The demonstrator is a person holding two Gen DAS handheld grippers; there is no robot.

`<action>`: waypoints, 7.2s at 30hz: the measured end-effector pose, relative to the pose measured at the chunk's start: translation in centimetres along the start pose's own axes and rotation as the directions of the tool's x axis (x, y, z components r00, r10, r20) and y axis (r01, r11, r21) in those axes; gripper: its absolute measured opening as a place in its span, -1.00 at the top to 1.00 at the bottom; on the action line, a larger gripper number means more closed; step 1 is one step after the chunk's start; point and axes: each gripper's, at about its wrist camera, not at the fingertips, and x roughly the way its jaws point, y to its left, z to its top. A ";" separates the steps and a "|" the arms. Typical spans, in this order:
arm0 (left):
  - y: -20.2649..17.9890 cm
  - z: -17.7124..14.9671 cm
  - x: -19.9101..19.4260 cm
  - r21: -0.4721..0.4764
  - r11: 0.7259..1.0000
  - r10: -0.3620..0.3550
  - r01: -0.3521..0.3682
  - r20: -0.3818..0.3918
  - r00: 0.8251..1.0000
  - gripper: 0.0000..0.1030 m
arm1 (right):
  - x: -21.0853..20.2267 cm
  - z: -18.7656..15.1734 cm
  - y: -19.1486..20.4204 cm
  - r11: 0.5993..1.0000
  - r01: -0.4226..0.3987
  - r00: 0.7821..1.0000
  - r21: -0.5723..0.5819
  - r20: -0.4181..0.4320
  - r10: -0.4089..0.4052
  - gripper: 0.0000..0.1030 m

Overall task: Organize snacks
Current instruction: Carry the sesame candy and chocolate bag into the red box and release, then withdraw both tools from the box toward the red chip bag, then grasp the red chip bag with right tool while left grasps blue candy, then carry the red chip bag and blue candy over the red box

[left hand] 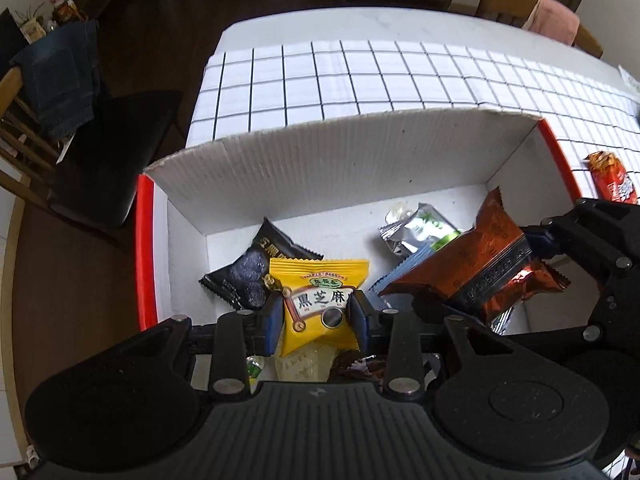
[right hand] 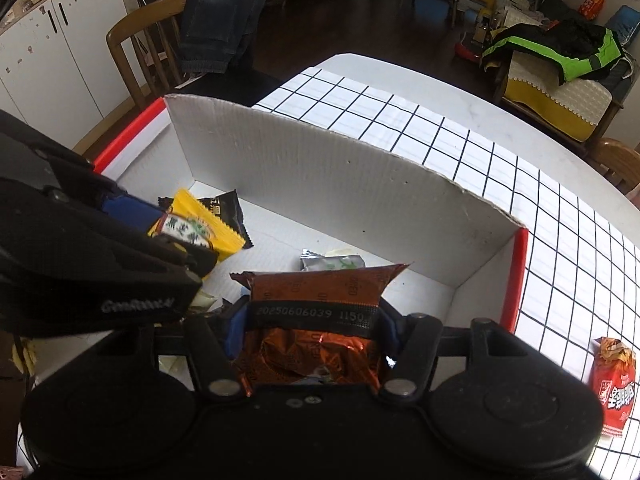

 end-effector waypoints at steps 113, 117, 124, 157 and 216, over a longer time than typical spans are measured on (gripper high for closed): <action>-30.9 3.2 3.5 0.346 0.929 -0.188 0.130 0.140 0.972 -0.62 | 2.1 -11.7 -30.9 0.906 0.123 0.992 0.405 -0.051 -0.112 -0.39; -31.7 3.4 4.0 0.388 0.912 -0.200 0.136 0.128 0.971 -0.62 | 1.2 -12.9 -32.4 0.904 0.109 0.994 0.414 -0.033 -0.105 -0.36; -33.6 3.7 5.0 0.458 0.877 -0.217 0.145 0.109 0.970 -0.61 | -2.0 -16.9 -35.5 0.893 0.078 0.997 0.443 -0.019 -0.077 -0.36; -34.3 2.3 5.0 0.394 0.904 -0.213 0.167 0.075 0.974 0.76 | -8.3 -22.0 -33.3 0.859 0.055 0.996 0.508 0.033 -0.083 -0.36; 2.8 -9.2 -7.9 -0.071 0.997 -0.023 0.042 0.248 0.969 0.76 | -4.4 -2.3 -0.4 0.989 -0.021 0.997 0.148 0.077 0.010 -0.36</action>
